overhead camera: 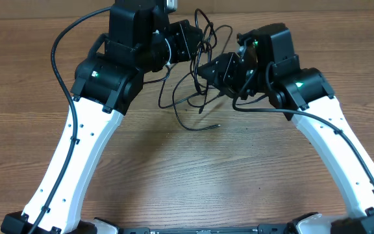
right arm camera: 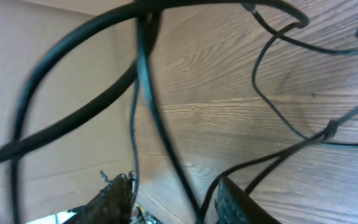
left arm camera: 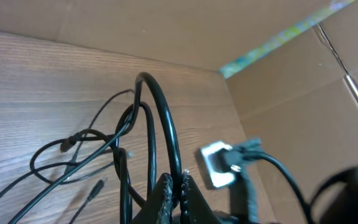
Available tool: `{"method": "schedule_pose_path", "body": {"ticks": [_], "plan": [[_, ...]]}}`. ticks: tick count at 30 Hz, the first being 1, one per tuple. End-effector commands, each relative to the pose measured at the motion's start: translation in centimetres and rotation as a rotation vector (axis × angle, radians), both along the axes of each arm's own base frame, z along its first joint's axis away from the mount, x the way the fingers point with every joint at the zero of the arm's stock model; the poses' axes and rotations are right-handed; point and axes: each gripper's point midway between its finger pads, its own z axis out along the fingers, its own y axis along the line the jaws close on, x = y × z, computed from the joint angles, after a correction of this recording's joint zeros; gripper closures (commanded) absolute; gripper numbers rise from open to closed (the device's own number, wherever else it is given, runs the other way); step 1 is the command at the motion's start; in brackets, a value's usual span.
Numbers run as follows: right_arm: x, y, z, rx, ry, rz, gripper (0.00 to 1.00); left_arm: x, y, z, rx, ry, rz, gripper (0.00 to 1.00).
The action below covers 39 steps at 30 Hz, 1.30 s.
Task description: Untangle cables
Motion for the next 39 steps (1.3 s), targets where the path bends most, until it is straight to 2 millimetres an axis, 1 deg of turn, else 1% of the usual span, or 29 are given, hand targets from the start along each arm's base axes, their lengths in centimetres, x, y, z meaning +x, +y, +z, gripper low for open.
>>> {"method": "schedule_pose_path", "body": {"ticks": [1, 2, 4, 6, 8, 9, 12, 14, 18, 20, 22, 27, 31, 35, 39], "plan": [[0.7, 0.3, -0.6, -0.013, -0.002, -0.001, 0.61, -0.5, -0.7, 1.2, -0.033, -0.017, -0.044, 0.96], [0.8, 0.3, -0.8, -0.015, 0.002, -0.001, 0.62, -0.6, -0.7, 1.1, -0.034, -0.016, -0.046, 0.96], [0.9, 0.4, -1.0, -0.017, 0.006, -0.001, 0.69, -0.6, -0.7, 1.1, -0.032, -0.015, -0.046, 0.96], [1.0, 0.4, -0.9, -0.015, 0.000, -0.001, 0.79, -0.6, -0.7, 1.1, -0.032, -0.015, -0.046, 0.96], [1.0, 0.4, -0.9, -0.013, -0.004, 0.000, 0.93, -0.6, -0.6, 1.0, -0.029, -0.013, -0.042, 0.96], [1.0, 0.4, -0.9, -0.013, -0.003, -0.001, 0.96, -0.5, -0.5, 0.9, -0.024, -0.013, -0.039, 0.96], [0.8, 0.6, -0.7, -0.008, -0.016, 0.028, 0.96, -0.2, 0.2, 0.2, 0.043, -0.035, -0.021, 0.96], [0.5, 0.9, -0.5, 0.003, -0.021, 0.055, 0.96, 0.2, 1.6, -1.2, 0.123, -0.016, 0.048, 0.96], [0.3, 1.1, -0.3, 0.013, -0.025, 0.075, 0.96, 0.6, 5.7, -4.5, 0.303, 0.071, 0.233, 0.96], [0.2, 1.3, 0.0, 0.026, -0.032, 0.085, 0.96, 0.3, 7.3, -5.7, 0.375, 0.110, 0.287, 0.96], [0.1, 1.7, 0.7, 0.055, -0.051, 0.108, 0.96, 0.1, 8.1, -6.8, 0.425, 0.145, 0.312, 0.96], [-0.2, 2.8, 3.6, 0.148, -0.143, 0.179, 0.96, -0.3, 8.4, -9.2, 0.478, 0.223, 0.300, 0.96], [-0.2, 2.9, 5.5, 0.169, -0.214, 0.183, 0.96, -0.3, 8.3, -11.6, 0.517, 0.296, 0.285, 0.96], [0.0, 2.4, 7.2, 0.173, -0.290, 0.166, 0.96, -0.3, 8.2, -13.3, 0.533, 0.357, 0.286, 0.96], [0.5, 1.3, 8.3, 0.146, -0.339, 0.101, 0.96, -0.3, 7.8, -13.7, 0.524, 0.370, 0.272, 0.96]]}}
